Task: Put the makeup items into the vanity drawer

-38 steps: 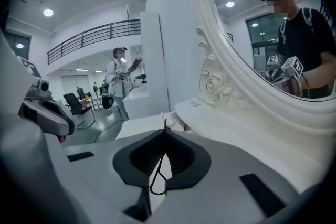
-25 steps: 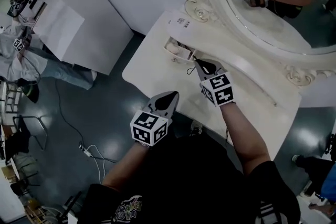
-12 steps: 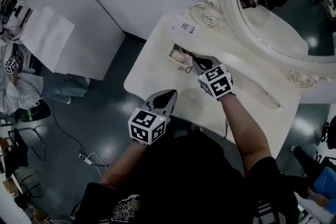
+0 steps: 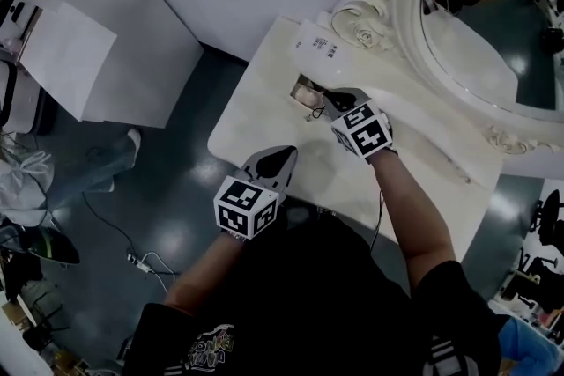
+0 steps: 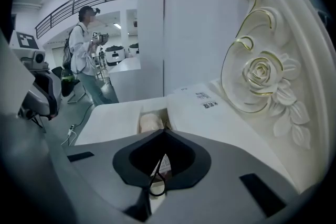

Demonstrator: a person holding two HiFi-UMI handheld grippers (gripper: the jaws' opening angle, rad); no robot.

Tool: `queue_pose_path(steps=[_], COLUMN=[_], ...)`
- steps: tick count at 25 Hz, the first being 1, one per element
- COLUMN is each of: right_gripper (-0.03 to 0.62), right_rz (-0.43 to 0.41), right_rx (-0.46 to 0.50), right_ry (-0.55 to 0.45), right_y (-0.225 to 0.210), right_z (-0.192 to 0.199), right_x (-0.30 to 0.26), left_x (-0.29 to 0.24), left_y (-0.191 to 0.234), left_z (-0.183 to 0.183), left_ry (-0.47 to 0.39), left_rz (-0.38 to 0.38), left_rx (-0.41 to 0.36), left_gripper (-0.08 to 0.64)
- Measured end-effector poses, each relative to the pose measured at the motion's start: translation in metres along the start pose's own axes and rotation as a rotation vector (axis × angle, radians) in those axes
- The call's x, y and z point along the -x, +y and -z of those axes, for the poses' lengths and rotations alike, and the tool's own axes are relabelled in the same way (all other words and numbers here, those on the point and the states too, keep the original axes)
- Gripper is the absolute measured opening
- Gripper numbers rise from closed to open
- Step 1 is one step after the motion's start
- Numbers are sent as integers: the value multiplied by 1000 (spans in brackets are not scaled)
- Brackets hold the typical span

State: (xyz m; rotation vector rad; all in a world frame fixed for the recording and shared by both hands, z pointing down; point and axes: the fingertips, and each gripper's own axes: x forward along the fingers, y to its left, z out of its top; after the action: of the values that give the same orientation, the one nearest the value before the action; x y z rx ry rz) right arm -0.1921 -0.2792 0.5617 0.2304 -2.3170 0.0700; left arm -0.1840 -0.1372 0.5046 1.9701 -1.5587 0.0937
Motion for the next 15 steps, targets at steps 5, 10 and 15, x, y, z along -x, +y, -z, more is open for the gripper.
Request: queue_pose_path(steps=[5,10,15], right_gripper=[35,37,107], right_rz=[4,-14,-31], right_rx=[39,58,65], right_ry=[21,28,19], right_y=[-1,3,5], right_z=[-1,-3,-6], right_x=[-6,-9,-9], left_x=[-6,-8,-9], left_y=[1,3,1], left_z=[0,0,0], left_ry=[7,7,9], left_rz=[11,6,4], left_rx=[4,9,15], left_gripper=[0,0,0])
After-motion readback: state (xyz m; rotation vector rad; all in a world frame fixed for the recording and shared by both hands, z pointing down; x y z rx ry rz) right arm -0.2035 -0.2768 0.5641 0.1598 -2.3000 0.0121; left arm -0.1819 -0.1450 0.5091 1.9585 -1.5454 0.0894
